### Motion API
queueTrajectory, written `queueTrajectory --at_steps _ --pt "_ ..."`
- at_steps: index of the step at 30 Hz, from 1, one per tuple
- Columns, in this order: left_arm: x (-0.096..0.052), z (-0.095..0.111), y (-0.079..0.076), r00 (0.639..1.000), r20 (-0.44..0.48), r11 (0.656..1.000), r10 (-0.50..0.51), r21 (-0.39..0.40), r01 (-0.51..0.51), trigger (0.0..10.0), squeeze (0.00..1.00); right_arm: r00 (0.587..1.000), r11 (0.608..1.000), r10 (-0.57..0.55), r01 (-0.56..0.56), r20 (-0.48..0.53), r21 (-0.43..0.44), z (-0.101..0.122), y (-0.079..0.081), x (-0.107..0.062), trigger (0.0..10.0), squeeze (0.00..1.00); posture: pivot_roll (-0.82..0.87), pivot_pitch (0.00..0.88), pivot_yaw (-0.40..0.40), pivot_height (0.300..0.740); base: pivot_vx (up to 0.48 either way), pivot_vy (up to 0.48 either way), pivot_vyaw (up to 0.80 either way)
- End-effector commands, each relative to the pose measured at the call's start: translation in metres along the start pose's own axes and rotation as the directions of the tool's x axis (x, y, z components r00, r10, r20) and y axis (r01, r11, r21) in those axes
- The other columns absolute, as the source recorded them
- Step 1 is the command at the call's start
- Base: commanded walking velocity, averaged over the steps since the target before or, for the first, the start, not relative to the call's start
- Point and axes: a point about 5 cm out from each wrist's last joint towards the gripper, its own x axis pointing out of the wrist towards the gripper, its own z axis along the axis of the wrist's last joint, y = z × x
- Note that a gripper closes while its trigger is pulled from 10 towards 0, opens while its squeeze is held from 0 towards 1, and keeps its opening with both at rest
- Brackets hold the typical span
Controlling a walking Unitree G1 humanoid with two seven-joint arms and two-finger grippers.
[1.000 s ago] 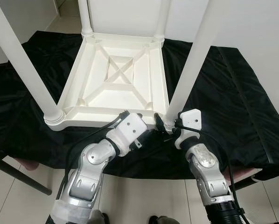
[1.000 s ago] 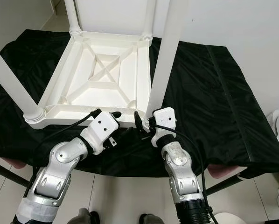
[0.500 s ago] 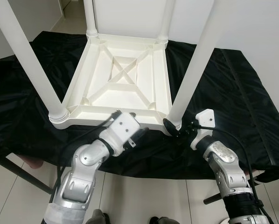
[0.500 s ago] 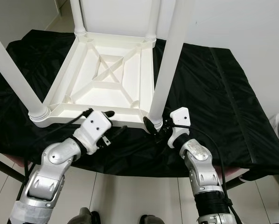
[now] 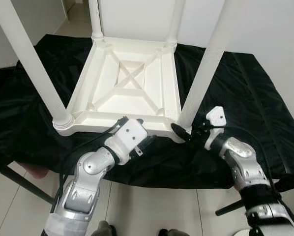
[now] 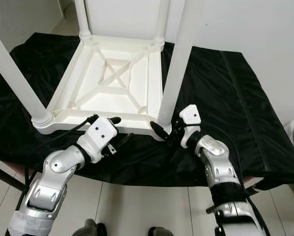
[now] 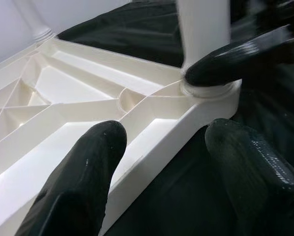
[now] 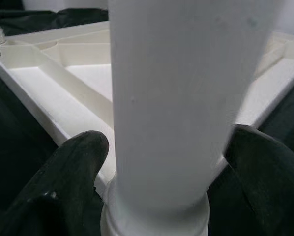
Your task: Building children table
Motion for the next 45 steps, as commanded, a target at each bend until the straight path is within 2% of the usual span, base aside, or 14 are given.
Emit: queueTrajectory --at_steps 1,8,10,12,19,20,21,30,31,32,34,38,39,45 --pt "-0.001 0.001 -0.002 1.0 0.005 1.0 0.001 -0.012 -0.001 10.0 0.0 1.0 1.0 0.022 -0.022 -0.011 -0.017 -0.002 0.001 0.0 10.0 0.0 -0.09 0.089 0.008 0.74 0.0 0.0 0.0" --pt "-0.002 0.0 -0.005 1.0 -0.015 1.0 -0.02 0.018 0.02 10.0 0.0 0.997 0.997 0.074 -0.075 -0.02 -0.034 -0.001 -0.004 0.013 8.3 0.0 -0.06 0.093 0.007 0.74 0.0 0.0 0.0" --pt "-0.005 0.001 -0.002 1.0 -0.018 1.0 -0.008 0.013 0.008 10.0 0.0 0.996 0.996 0.083 -0.084 -0.022 -0.028 -0.001 -0.003 0.015 5.8 0.0 -0.05 0.095 0.012 0.74 0.0 0.0 0.0" --pt "-0.006 -0.003 -0.001 0.999 -0.033 1.0 0.008 0.02 -0.007 10.0 0.0 0.996 0.996 0.09 -0.091 -0.026 -0.019 -0.003 -0.003 0.017 0.0 0.0 -0.05 0.101 0.003 0.74 0.0 0.0 0.0" --pt "-0.006 -0.003 -0.001 0.999 -0.035 1.0 0.014 0.02 -0.013 10.0 0.0 0.996 0.996 0.085 -0.085 -0.026 -0.01 -0.006 -0.005 0.015 0.0 0.0 -0.05 0.097 0.0 0.74 0.0 0.0 0.0" --pt "-0.005 -0.002 -0.002 0.999 -0.033 1.0 0.012 0.02 -0.012 10.0 0.0 0.997 0.997 0.078 -0.078 -0.03 0.0 -0.008 -0.006 0.013 8.1 0.0 -0.04 0.089 -0.008 0.74 0.0 0.0 0.0" --pt "-0.005 -0.002 -0.003 0.999 -0.03 1.0 0.01 0.021 -0.009 10.0 0.0 0.997 0.998 0.069 -0.069 -0.033 0.008 -0.01 -0.006 0.012 10.0 0.0 -0.04 0.087 -0.011 0.74 0.0 0.0 0.0" --pt "-0.004 -0.004 -0.006 0.999 -0.034 1.0 0.006 0.018 -0.005 10.0 0.0 0.999 0.995 -0.043 0.042 0.005 0.094 -0.012 -0.011 0.011 10.0 0.0 -0.05 0.075 -0.018 0.74 0.0 0.0 0.0" --pt "-0.004 -0.004 -0.006 0.999 -0.033 1.0 0.005 0.017 -0.004 10.0 0.0 0.999 0.994 -0.042 0.041 0.008 0.1 -0.012 -0.01 0.011 4.4 0.0 -0.06 0.075 -0.019 0.74 0.0 0.0 0.0" --pt "-0.004 -0.003 -0.007 0.999 -0.032 1.0 0.003 0.015 -0.003 10.0 0.0 0.999 0.995 -0.034 0.032 0.017 0.096 -0.012 -0.009 0.011 1.6 0.0 -0.06 0.074 -0.018 0.74 0.0 0.0 0.0" --pt "-0.003 -0.004 -0.007 1.0 -0.031 1.0 0.001 0.014 0.0 10.0 0.0 0.999 0.995 -0.03 0.029 0.017 0.091 -0.012 -0.009 0.01 0.0 0.0 -0.07 0.075 -0.018 0.74 0.0 0.0 0.0" --pt "-0.002 -0.004 -0.009 1.0 -0.03 1.0 -0.005 0.012 0.006 10.0 0.0 0.999 0.996 -0.032 0.032 0.004 0.084 -0.014 -0.01 0.009 2.1 0.0 -0.07 0.075 -0.02 0.74 0.0 0.0 0.0" --pt "-0.002 -0.004 -0.009 1.0 -0.029 1.0 -0.007 0.012 0.007 10.0 0.0 0.999 0.996 -0.034 0.034 -0.002 0.086 -0.014 -0.011 0.008 10.0 0.0 -0.07 0.075 -0.021 0.74 0.0 0.0 0.0" --pt "-0.002 -0.004 -0.01 1.0 -0.029 1.0 -0.005 0.008 0.006 10.0 0.0 0.997 0.994 -0.081 0.082 -0.016 0.075 -0.014 -0.01 0.007 10.0 0.0 -0.07 0.078 -0.03 0.74 0.0 0.0 0.0"
